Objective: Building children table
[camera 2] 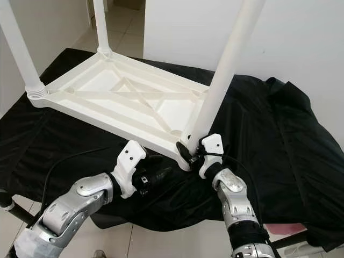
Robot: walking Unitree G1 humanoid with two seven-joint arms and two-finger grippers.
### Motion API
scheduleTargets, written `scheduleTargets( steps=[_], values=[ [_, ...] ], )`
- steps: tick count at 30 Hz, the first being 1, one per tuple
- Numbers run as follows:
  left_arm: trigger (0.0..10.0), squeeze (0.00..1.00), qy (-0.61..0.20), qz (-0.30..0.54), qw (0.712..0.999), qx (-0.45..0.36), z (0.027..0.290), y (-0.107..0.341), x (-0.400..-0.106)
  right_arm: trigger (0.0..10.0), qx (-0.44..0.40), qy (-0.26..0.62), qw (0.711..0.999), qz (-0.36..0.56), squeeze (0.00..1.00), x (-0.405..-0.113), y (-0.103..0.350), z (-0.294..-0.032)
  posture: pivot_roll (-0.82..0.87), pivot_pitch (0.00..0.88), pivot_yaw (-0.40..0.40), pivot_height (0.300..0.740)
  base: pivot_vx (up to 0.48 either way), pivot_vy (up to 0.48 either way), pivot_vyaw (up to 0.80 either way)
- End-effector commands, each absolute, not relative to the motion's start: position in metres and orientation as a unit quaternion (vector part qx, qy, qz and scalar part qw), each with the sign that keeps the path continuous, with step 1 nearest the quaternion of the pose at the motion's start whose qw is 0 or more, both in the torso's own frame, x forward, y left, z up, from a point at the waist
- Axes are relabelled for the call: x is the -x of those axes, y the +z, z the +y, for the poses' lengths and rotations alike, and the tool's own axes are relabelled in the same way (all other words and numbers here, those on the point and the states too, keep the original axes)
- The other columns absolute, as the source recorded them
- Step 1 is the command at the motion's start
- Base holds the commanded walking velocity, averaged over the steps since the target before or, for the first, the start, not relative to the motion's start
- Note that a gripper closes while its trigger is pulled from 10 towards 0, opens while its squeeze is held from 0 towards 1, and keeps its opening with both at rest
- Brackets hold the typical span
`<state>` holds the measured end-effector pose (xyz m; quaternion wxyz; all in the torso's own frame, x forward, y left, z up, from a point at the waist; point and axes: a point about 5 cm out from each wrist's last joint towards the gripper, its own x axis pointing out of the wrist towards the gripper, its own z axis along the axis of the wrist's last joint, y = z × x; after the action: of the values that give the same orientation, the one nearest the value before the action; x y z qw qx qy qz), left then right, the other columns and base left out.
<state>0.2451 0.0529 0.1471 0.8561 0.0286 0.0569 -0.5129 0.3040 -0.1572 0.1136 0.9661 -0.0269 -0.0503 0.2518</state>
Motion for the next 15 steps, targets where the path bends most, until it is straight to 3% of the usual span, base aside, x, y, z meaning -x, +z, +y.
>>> scheduleTargets(
  steps=[1, 4, 15],
  values=[
    [10.0, 0.0, -0.535, 0.062, 0.842, -0.028, 0.051, 0.146, -0.241, 10.0, 0.035, 0.232, 0.971, -0.052, 0.0, -0.303, 0.115, -0.163, 0.06, 0.057, -0.11, 0.74, 0.0, 0.0, 0.0],
    [10.0, 0.0, -0.536, 0.062, 0.841, -0.029, 0.051, 0.146, -0.241, 10.0, -0.006, 0.171, 0.984, -0.055, 0.0, -0.302, 0.119, -0.163, 0.06, 0.055, -0.112, 0.74, 0.0, 0.0, 0.0],
    [10.0, 0.0, -0.54, 0.064, 0.839, -0.027, 0.049, 0.145, -0.24, 10.0, -0.034, 0.023, 0.998, -0.037, 0.0, -0.299, 0.119, -0.14, 0.06, 0.046, -0.123, 0.74, 0.0, 0.0, 0.0]
  ],
)
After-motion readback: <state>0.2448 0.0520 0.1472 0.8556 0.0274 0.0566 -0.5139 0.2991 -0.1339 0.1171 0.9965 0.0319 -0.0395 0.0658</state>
